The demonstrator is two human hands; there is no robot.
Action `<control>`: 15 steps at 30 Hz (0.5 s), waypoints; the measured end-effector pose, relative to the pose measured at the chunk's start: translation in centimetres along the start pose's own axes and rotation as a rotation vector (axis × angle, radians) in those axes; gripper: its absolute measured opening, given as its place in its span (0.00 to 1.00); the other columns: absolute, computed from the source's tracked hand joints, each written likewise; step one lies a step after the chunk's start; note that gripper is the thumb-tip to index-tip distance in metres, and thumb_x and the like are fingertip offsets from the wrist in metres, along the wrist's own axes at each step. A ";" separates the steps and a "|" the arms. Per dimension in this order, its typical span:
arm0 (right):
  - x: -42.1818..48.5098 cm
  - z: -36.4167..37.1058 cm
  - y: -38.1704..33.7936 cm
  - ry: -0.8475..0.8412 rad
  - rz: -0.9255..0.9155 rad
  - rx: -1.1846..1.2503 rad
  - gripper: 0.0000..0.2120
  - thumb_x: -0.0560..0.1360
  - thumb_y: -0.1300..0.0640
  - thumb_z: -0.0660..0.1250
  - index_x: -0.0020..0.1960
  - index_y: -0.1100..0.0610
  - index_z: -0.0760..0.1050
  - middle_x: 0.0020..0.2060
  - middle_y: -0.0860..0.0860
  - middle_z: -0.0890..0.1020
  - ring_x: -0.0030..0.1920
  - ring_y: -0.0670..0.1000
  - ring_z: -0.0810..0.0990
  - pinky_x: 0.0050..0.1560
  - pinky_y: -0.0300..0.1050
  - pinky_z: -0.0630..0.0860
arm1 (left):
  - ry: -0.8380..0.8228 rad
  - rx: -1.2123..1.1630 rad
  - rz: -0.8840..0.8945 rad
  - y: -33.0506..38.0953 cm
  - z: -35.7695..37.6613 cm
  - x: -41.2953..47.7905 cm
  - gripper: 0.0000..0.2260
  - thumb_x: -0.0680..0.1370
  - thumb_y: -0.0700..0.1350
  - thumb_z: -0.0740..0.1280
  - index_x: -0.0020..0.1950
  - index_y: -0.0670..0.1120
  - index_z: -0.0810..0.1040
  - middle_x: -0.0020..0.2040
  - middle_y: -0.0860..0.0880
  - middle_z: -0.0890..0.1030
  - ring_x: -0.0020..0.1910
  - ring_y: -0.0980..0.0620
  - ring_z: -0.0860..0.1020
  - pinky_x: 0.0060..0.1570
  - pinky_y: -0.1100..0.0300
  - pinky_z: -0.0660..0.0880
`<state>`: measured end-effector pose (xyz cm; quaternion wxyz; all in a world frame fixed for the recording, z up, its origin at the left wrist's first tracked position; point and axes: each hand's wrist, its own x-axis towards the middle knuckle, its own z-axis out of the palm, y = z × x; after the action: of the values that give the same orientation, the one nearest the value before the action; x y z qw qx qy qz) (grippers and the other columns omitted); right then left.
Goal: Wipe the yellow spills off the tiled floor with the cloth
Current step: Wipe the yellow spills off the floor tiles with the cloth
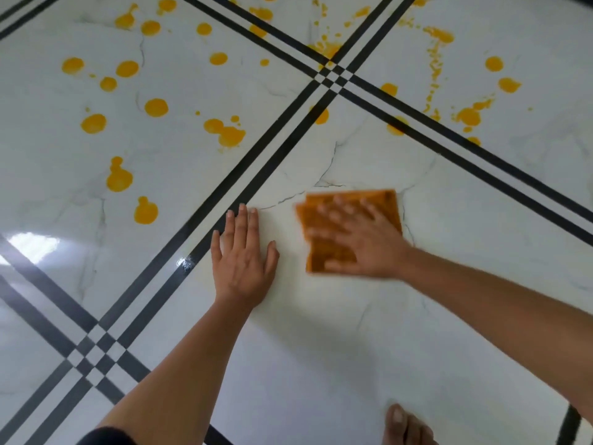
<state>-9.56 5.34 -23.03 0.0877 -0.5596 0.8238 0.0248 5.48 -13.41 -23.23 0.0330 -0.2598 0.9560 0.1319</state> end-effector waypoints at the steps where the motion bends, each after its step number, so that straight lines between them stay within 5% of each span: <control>1: 1.6 -0.3 1.3 0.018 0.207 0.047 0.33 0.71 0.29 0.41 0.74 0.37 0.47 0.77 0.49 0.49 0.76 0.55 0.47 0.71 0.61 0.48 | 0.007 0.006 -0.008 -0.2 -0.1 0.2 0.32 0.75 0.60 0.41 0.76 0.47 0.47 0.77 0.49 0.49 0.76 0.50 0.45 0.71 0.52 0.39; 3: 4.3 -1.1 1.1 0.049 0.604 0.116 0.34 0.71 0.30 0.40 0.75 0.39 0.49 0.77 0.50 0.49 0.76 0.56 0.46 0.71 0.62 0.46 | 0.013 0.016 -0.017 -0.3 -0.3 0.9 0.32 0.74 0.59 0.41 0.76 0.47 0.49 0.77 0.48 0.50 0.76 0.50 0.45 0.71 0.52 0.41; 4: 4.8 -1.3 -0.1 0.062 0.615 0.116 0.33 0.72 0.31 0.41 0.75 0.40 0.50 0.77 0.50 0.50 0.76 0.57 0.45 0.71 0.62 0.46 | 0.007 0.018 -0.016 -0.3 -0.4 1.3 0.32 0.74 0.59 0.41 0.76 0.47 0.49 0.77 0.49 0.50 0.76 0.50 0.45 0.71 0.51 0.42; 8: 3.6 -1.0 -1.1 -0.019 0.085 0.057 0.31 0.72 0.31 0.42 0.74 0.38 0.51 0.77 0.49 0.52 0.76 0.55 0.48 0.70 0.62 0.49 | -0.016 0.016 0.023 0.0 -0.7 2.9 0.34 0.73 0.60 0.38 0.76 0.47 0.48 0.77 0.49 0.49 0.76 0.50 0.45 0.71 0.52 0.42; 12: 6.4 -1.5 3.6 0.050 0.569 0.119 0.31 0.74 0.32 0.42 0.75 0.39 0.47 0.77 0.48 0.49 0.76 0.55 0.46 0.72 0.62 0.47 | -0.034 0.043 0.083 1.3 -0.5 3.8 0.33 0.73 0.60 0.36 0.76 0.48 0.44 0.77 0.49 0.46 0.75 0.51 0.41 0.71 0.53 0.38; 15: 6.3 -1.9 4.4 0.066 0.560 0.172 0.30 0.76 0.33 0.45 0.75 0.41 0.47 0.77 0.48 0.50 0.76 0.55 0.46 0.72 0.61 0.46 | 0.020 -0.012 0.092 3.9 -0.5 5.5 0.33 0.74 0.60 0.37 0.76 0.47 0.44 0.77 0.48 0.46 0.75 0.52 0.41 0.70 0.54 0.36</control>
<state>-16.06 0.96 -22.50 0.0976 -0.3015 0.9476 -0.0404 -1.27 -13.00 -22.61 0.0160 -0.2172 0.9664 0.1366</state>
